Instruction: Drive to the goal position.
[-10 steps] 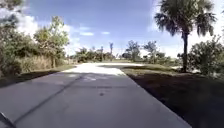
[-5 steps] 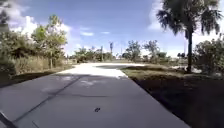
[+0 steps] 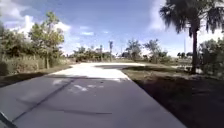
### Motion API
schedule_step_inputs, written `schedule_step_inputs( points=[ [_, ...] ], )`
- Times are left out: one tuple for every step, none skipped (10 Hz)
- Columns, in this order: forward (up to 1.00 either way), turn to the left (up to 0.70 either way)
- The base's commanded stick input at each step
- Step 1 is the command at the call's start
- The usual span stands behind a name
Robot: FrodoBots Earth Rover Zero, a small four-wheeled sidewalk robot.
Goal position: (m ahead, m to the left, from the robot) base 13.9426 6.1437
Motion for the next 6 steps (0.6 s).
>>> schedule_step_inputs(
  points=[
    [0.85,0.0],
    [0.85,0.0],
    [0.85,0.01],
    [0.85,0.07],
    [0.85,0.34],
    [0.85,0.3]
  ],
)
